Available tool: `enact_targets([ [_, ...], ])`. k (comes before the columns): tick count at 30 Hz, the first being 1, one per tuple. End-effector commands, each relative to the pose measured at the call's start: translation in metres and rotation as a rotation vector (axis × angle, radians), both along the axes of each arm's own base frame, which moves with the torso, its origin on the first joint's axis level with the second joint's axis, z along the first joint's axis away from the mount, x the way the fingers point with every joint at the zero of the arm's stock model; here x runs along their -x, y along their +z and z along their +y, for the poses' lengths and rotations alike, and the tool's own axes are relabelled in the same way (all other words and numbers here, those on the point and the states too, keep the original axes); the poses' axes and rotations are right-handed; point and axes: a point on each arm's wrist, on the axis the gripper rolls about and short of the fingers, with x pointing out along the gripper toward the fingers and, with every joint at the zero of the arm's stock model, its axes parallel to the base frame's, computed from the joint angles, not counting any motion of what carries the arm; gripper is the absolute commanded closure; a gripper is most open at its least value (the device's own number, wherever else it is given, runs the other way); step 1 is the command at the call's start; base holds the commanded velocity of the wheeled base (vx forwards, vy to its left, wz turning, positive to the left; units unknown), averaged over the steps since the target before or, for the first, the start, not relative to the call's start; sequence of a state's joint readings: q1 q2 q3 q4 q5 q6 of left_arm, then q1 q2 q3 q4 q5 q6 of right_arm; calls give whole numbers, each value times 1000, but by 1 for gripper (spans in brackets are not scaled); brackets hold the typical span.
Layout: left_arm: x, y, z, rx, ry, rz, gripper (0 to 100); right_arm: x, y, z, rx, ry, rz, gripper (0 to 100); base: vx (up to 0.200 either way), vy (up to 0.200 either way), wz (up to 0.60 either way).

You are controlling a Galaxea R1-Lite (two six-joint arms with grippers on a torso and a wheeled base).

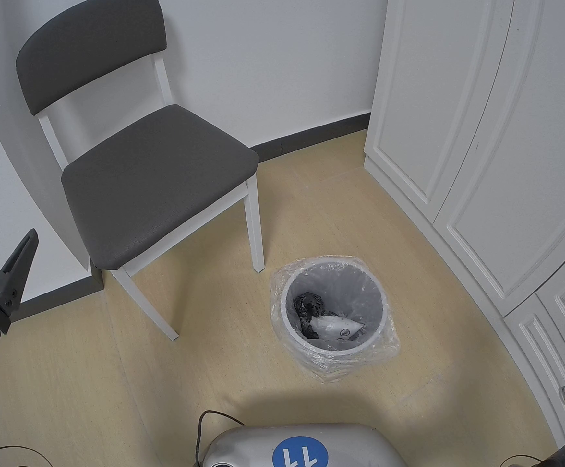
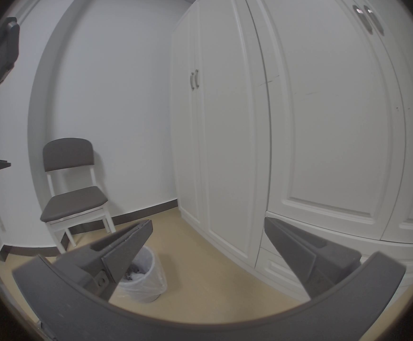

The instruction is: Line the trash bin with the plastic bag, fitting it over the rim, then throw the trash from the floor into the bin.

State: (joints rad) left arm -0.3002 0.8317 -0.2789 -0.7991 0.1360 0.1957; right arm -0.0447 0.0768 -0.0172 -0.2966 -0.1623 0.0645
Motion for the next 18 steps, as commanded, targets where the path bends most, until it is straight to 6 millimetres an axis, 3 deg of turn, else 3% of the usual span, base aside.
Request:
enact_targets([
  [1,3,4,1,10,1,-24,0,0,-8,1,7,57,18,0,0,0,0],
  [6,7,3,2,8,-1,-30,0,4,-18,1,18,114,54,0,0,0,0],
  [7,9,1,3,3,1,-28,0,2,-25,1,6,119,126,0,0,0,0],
  [18,21,5,11,-13,75,-88,0,2,-29,1,-4,124,165,0,0,0,0],
])
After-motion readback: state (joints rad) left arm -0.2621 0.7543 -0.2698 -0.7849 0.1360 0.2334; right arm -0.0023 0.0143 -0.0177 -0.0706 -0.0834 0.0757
